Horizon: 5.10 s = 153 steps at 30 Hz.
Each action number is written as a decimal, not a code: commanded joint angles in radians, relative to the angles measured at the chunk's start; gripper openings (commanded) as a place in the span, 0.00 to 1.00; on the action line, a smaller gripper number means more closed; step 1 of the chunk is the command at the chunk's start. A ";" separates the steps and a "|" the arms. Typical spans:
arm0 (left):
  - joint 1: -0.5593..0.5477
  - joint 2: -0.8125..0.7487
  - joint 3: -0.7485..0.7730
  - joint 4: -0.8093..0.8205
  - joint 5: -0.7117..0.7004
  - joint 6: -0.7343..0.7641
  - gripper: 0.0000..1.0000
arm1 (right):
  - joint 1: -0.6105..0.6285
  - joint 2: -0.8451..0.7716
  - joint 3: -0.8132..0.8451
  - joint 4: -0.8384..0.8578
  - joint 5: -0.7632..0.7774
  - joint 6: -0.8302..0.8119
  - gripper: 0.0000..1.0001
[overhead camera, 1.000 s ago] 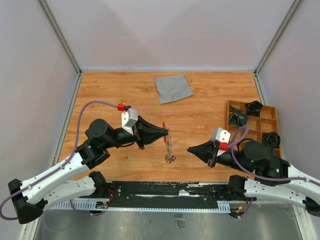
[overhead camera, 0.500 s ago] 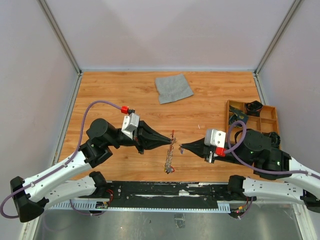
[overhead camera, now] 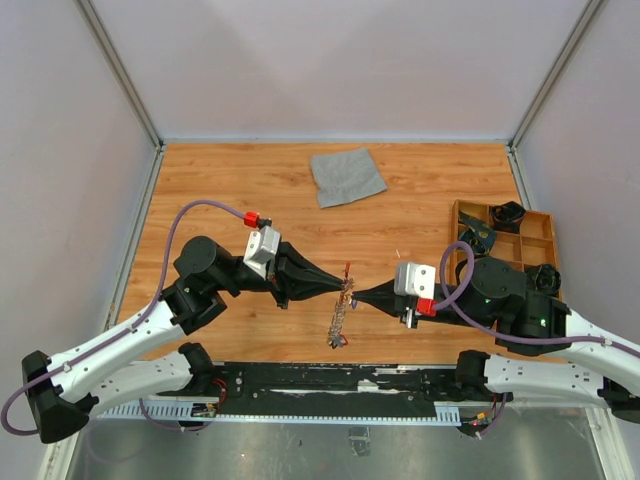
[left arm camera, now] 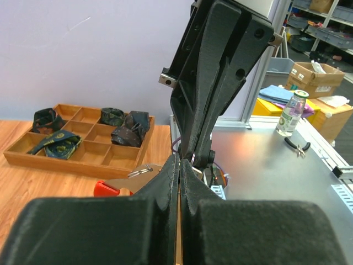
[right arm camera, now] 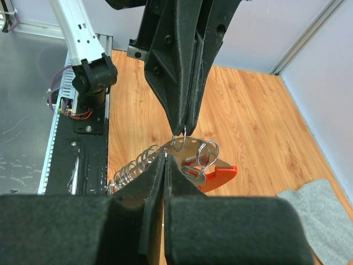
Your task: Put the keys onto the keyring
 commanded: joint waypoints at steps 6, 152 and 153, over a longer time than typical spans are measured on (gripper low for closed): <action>0.002 -0.001 0.043 0.056 0.005 -0.013 0.01 | -0.010 -0.012 0.013 0.101 -0.016 -0.003 0.01; 0.002 0.006 0.061 0.047 0.007 -0.018 0.00 | -0.010 -0.015 -0.095 0.095 0.009 0.010 0.01; 0.002 0.006 0.061 0.047 0.007 -0.018 0.00 | -0.011 -0.014 -0.093 0.095 0.003 0.011 0.01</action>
